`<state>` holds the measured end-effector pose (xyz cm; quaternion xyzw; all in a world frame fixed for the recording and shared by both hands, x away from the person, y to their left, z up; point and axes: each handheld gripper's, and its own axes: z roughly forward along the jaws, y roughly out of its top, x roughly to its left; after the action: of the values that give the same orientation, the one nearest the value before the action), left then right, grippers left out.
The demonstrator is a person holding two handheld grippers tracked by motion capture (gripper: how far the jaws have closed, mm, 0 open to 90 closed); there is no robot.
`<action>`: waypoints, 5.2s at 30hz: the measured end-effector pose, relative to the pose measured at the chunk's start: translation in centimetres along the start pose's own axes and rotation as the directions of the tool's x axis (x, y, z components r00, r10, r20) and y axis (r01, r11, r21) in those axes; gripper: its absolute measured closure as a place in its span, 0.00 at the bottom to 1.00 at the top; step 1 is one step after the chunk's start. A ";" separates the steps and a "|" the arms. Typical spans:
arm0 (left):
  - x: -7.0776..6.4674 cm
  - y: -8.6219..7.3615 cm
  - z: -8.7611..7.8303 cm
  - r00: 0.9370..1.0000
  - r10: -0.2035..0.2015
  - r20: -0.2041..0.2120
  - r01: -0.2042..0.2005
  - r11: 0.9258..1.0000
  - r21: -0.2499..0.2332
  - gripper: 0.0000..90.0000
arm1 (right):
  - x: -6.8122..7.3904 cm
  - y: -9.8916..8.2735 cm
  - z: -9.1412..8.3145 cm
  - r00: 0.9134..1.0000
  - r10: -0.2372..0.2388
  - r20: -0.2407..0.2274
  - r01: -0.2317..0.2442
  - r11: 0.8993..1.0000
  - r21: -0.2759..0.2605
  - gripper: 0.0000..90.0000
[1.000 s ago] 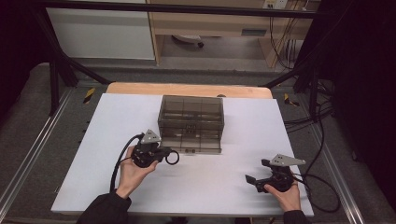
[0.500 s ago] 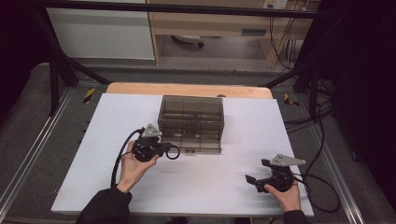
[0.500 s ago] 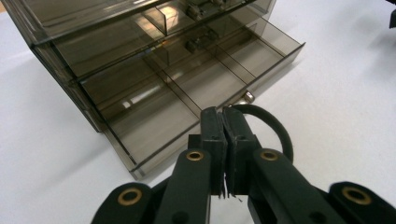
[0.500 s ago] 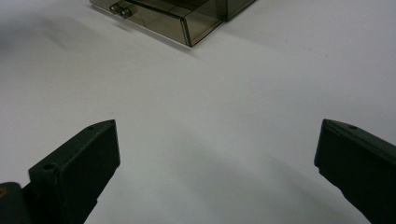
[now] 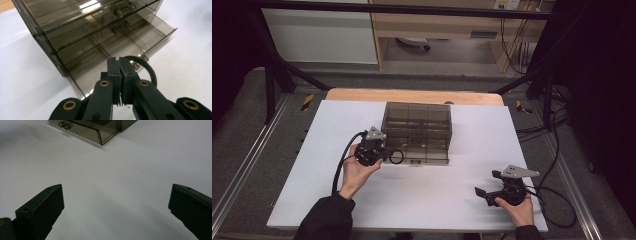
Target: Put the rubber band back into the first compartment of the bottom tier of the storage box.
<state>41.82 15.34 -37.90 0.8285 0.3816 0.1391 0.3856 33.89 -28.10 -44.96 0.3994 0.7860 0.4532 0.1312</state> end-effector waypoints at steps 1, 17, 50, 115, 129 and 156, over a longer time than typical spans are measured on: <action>0.1 0.1 0.1 1.000 0.002 -0.003 -0.002 1.000 0.002 0.97 | 0.0 0.0 0.0 1.000 0.002 -0.001 -0.002 1.000 0.000 0.01; 1.5 0.1 1.8 0.999 -0.033 -0.036 0.034 0.999 0.017 0.97 | 0.0 0.0 0.0 1.000 0.000 0.000 0.000 1.000 0.002 0.01; 2.7 -0.4 4.6 0.996 -0.029 -0.087 0.033 0.998 0.046 0.97 | 0.0 0.0 0.0 1.000 -0.002 0.000 0.002 1.000 0.002 0.01; 1.8 -1.7 0.6 0.998 0.031 -0.051 -0.031 1.000 -0.004 0.39 | 0.0 0.0 -0.1 1.000 0.003 -0.001 -0.003 1.000 -0.005 0.01; 2.4 -4.5 -1.6 0.997 0.032 -0.071 -0.033 0.999 -0.014 0.15 | 0.0 0.0 -0.1 1.000 0.005 -0.001 -0.005 1.000 -0.007 0.01; 4.4 -11.9 -5.2 0.998 0.023 -0.060 -0.026 0.998 -0.060 0.10 | 0.0 0.0 -0.1 1.000 0.003 -0.004 -0.003 1.000 -0.006 0.01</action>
<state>35.86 26.27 -43.57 0.8166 0.3781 0.1797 0.3974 33.80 -28.14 -44.92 0.3992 0.7843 0.4566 0.1303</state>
